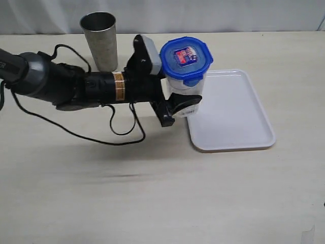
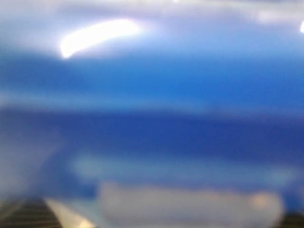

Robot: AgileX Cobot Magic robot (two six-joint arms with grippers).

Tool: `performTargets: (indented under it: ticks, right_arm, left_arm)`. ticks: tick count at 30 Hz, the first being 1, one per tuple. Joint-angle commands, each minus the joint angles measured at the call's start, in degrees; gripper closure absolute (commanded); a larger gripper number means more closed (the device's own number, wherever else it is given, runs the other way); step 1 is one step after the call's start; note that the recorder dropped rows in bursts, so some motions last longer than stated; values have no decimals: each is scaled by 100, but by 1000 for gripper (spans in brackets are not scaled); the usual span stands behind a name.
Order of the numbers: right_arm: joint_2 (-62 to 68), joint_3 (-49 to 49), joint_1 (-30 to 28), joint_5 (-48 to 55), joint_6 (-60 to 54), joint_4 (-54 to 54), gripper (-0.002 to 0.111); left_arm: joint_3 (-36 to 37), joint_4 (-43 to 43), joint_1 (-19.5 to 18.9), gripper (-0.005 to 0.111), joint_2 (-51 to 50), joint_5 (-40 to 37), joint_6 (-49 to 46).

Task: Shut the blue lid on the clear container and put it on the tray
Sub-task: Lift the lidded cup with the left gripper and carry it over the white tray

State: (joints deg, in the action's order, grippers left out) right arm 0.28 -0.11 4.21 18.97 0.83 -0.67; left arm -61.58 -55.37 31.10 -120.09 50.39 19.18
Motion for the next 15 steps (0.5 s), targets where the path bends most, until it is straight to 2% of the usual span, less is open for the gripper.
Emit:
performTargets:
  ticks: [1,2,6,11,15]
  right_arm:
    - [-28,11,-24,23,28,-62,104]
    - [-28,11,-24,23,28,-62,104]
    - [-28,11,-24,23,28,-62,104]
    - [-28,11,-24,23,28,-62,104]
    - [-28,11,-24,23,28,-62,104]
  left_arm:
    - [-1055,158,464,107,58,-1794,-150]
    - [-1380,121,567,107,44,-2457,-468]
    - [-2143,97,753,107,-263,-3862,-1364]
    - [-2563,38,872,107,-608,-5078,-2330]
    - [-2723,-222,957,107,-621,-5757,-2800]
